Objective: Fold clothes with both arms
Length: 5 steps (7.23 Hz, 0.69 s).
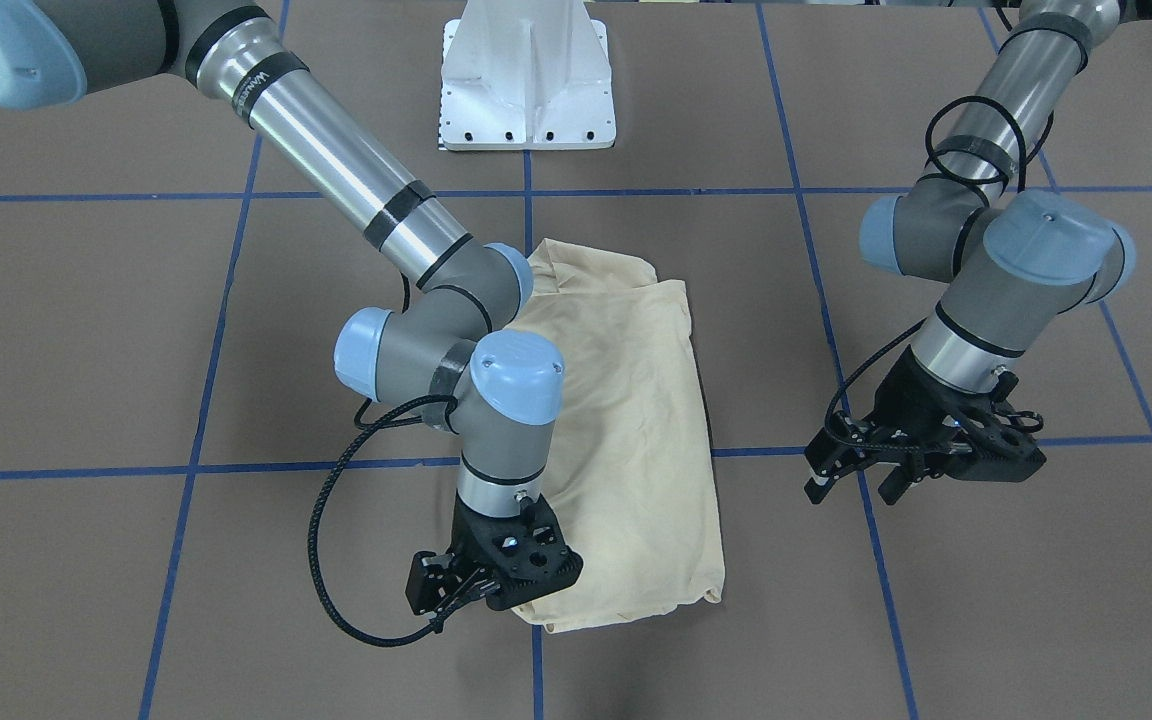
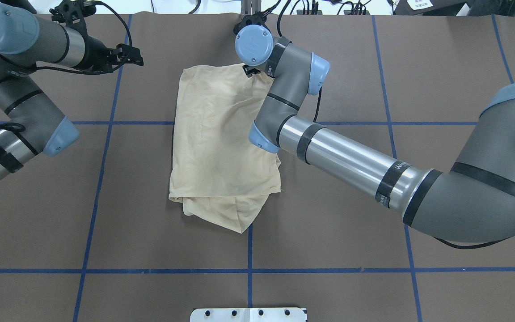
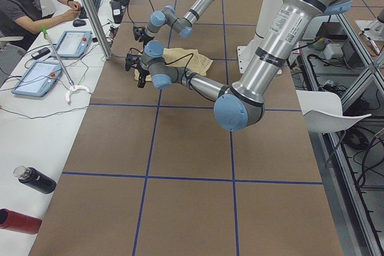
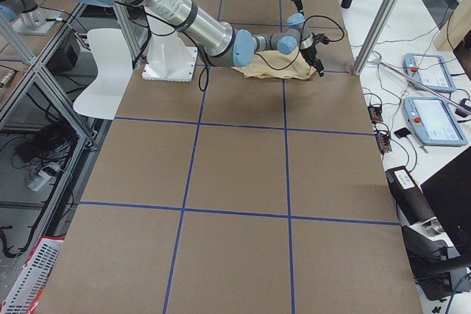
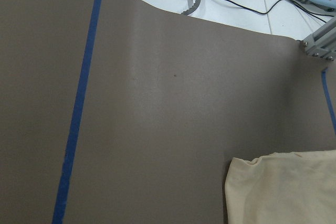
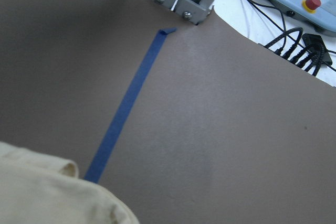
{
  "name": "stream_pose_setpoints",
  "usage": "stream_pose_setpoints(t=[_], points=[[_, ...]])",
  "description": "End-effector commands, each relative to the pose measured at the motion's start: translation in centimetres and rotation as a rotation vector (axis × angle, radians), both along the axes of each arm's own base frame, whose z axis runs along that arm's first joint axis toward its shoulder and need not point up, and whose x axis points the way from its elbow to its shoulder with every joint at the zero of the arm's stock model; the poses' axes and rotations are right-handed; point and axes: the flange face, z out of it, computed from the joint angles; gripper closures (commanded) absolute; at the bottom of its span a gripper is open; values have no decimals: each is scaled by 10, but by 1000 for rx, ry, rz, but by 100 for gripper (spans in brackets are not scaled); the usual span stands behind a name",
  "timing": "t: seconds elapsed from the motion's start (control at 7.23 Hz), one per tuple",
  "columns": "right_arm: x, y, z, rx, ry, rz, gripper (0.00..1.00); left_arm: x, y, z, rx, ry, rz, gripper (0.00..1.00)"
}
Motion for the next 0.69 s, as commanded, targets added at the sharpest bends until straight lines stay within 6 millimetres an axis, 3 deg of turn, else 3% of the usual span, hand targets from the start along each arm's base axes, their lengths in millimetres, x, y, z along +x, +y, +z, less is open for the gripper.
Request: stream_pose_setpoints(t=[0.0, 0.14, 0.28, 0.42, 0.55], points=[[27, -21, 10, -15, 2, 5, 0, 1, 0, 0, -1, 1, 1, 0], [42, -32, 7, -33, -22, 0, 0, 1, 0, 0, 0, 0, 1, 0], [62, -42, -10, -60, -87, -28, 0, 1, 1, -3, 5, 4, 1, 0], [76, -33, -26, -70, -145, -57, 0, -1, 2, -7, 10, 10, 2, 0], [96, -12, -36, -104, -146, -73, 0, -5, 12, -21, 31, 31, 11, 0]])
